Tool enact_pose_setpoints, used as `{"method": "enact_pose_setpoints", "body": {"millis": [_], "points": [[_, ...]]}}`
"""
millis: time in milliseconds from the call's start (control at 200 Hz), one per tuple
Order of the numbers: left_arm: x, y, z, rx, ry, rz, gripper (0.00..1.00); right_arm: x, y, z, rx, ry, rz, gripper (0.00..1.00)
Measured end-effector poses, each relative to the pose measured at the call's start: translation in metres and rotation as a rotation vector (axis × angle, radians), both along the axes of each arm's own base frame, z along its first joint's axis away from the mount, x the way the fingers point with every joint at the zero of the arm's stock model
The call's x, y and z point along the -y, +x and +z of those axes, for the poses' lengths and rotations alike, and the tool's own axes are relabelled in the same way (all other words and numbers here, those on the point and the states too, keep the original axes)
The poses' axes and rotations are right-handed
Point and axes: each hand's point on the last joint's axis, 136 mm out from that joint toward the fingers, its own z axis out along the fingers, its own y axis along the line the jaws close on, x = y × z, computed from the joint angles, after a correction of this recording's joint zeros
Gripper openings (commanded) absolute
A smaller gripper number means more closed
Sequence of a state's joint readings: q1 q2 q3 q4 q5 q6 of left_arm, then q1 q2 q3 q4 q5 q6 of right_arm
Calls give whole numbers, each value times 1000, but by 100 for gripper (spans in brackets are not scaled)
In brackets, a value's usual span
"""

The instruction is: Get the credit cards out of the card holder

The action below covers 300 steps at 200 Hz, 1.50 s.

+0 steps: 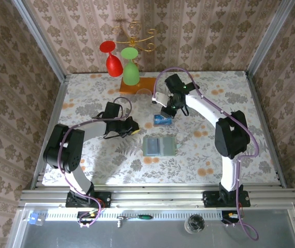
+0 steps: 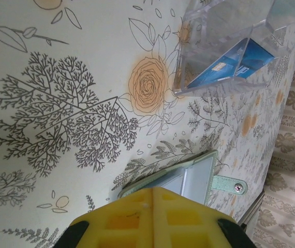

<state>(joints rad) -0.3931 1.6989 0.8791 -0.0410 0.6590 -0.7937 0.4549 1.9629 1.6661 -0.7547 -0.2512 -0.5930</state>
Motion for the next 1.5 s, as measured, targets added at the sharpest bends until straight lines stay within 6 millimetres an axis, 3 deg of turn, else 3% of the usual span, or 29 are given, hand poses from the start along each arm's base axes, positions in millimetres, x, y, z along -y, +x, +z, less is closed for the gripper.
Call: {"method": "enact_pose_setpoints", "body": {"millis": [185, 375, 590, 800, 1045, 1285, 1500], "points": [[0, -8, -4, -4, 0, -6, 7, -32, -11, 0, -46, 105, -129, 17], [2, -15, -8, -15, -2, -11, 7, -58, -30, -16, -204, 247, -341, 18], [1, -23, -10, -21, -4, -11, 7, -60, -53, -46, -482, 401, -669, 20], [7, -33, -14, -39, -3, -27, 7, -57, -79, -60, -630, 491, -840, 20], [20, -48, -17, -47, -4, -68, 8, -52, -87, -54, -641, 488, -869, 23], [22, -53, -19, -54, 1, -80, 7, -49, -108, -70, -722, 467, -860, 33], [29, -74, -25, -91, 30, -134, 6, -51, -117, -75, -766, 479, -848, 34]]}}
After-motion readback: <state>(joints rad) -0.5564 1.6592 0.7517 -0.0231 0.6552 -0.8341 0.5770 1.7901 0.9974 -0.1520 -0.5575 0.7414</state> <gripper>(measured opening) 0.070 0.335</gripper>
